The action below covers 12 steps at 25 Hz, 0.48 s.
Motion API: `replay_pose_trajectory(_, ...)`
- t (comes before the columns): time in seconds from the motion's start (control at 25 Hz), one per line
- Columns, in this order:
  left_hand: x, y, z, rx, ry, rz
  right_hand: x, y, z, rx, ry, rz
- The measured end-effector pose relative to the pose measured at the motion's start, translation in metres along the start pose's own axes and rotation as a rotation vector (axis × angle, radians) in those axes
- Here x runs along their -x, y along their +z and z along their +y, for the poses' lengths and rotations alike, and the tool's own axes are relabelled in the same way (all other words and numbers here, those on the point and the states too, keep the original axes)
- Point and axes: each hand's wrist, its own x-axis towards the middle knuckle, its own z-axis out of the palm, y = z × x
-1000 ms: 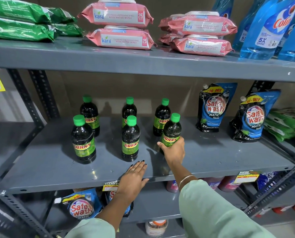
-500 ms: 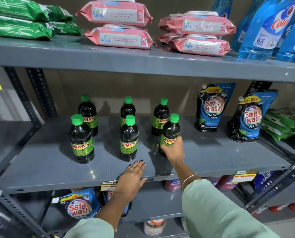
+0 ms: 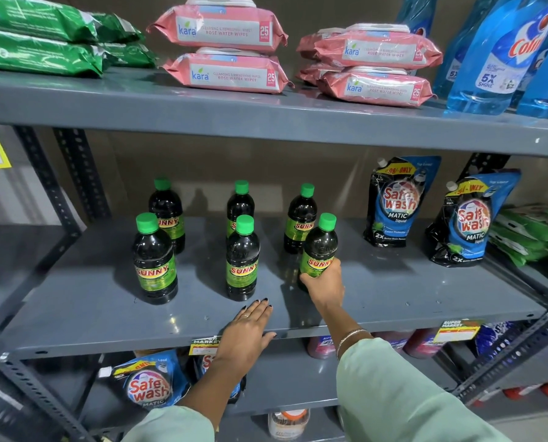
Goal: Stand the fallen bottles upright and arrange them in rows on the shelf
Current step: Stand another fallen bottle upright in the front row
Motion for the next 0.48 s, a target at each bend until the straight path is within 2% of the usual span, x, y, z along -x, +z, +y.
replay_pose_trajectory(0.12,0.003,-0.003,0.002,-0.026,-0.011,-0.019,0.003,0.001,0.001,-0.019,-0.034,0.016)
replay_pose_trajectory(0.2,0.011,-0.005,-0.001,-0.059,-0.004,0.045,0.003,0.002,0.000,-0.039,-0.058,0.023)
replay_pose_trajectory(0.48,0.052,-0.027,-0.052,-0.104,-0.287,0.045,0.000,0.006,-0.002,-0.131,-0.049,0.020)
